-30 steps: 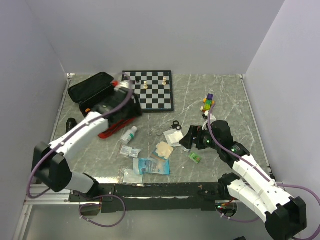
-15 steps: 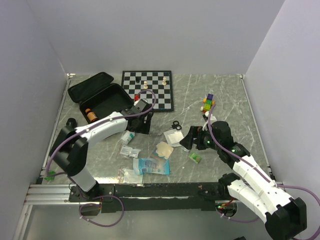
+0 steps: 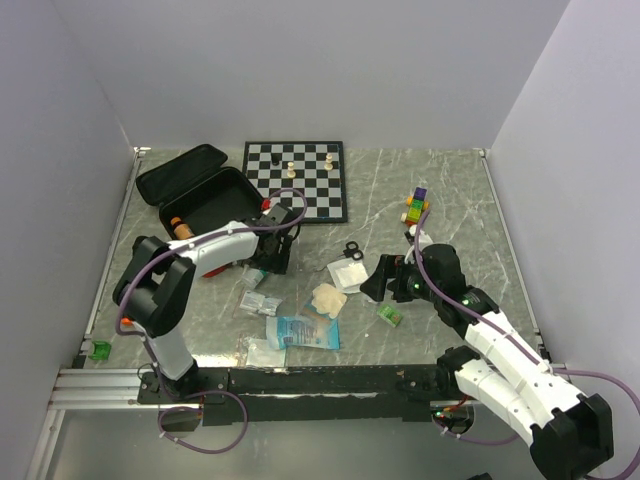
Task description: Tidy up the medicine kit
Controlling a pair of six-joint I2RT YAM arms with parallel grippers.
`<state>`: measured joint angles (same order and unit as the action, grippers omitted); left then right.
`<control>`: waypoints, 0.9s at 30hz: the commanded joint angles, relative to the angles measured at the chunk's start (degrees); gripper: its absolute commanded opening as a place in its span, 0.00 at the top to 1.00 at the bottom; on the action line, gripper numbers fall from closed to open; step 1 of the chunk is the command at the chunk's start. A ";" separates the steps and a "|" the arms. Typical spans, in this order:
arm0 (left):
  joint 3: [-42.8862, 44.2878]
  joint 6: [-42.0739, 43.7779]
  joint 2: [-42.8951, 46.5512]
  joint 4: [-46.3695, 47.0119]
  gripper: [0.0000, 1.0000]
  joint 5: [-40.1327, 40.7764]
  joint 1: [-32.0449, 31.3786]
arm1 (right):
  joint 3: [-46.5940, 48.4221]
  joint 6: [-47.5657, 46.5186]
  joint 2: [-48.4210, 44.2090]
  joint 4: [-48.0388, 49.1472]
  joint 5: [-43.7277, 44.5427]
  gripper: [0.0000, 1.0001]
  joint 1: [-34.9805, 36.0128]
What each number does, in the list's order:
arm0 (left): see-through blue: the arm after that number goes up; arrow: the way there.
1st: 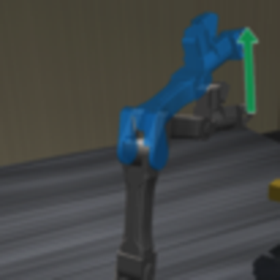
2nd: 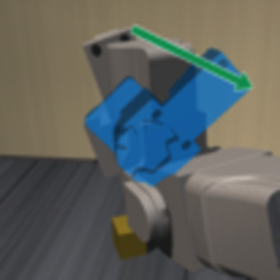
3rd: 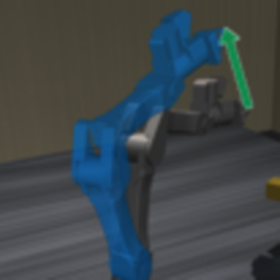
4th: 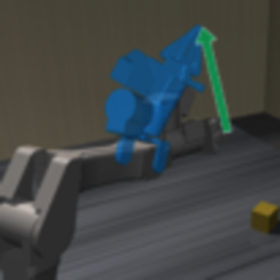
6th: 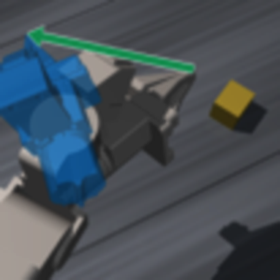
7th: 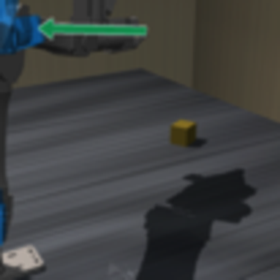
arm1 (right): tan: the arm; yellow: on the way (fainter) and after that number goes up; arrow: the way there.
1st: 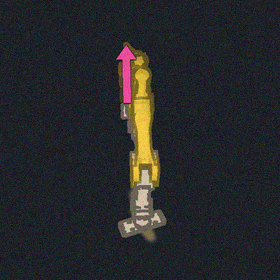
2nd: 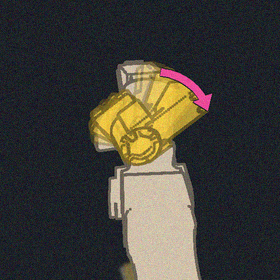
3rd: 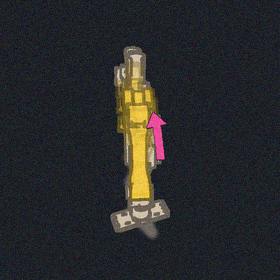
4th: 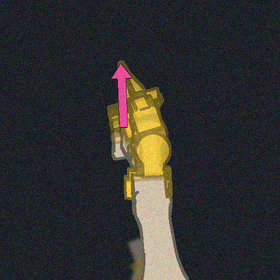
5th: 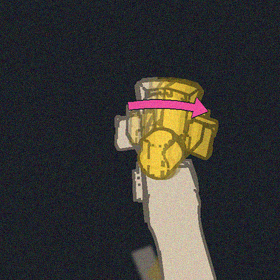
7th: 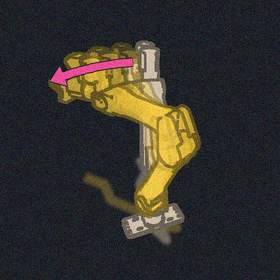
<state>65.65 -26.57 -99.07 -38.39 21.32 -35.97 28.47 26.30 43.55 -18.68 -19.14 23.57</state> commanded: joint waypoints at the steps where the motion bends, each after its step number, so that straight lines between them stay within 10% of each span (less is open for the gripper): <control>1: -0.96 1.17 -2.27 0.69 0.13 0.56 -0.07 | -0.08 -0.03 0.13 1.36 0.15 0.00 -0.19; 17: -1.23 1.96 -0.61 0.51 0.44 -1.37 -1.21 | -0.08 0.06 -0.04 1.10 0.33 0.00 -0.19; 27: 3.26 -0.15 15.03 -4.32 0.69 -5.41 -0.34 | 0.80 0.41 -0.75 0.48 -0.29 0.00 -0.19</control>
<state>64.79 -25.10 -91.92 -40.95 17.76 -36.93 28.42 26.33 43.92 -18.65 -19.14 23.57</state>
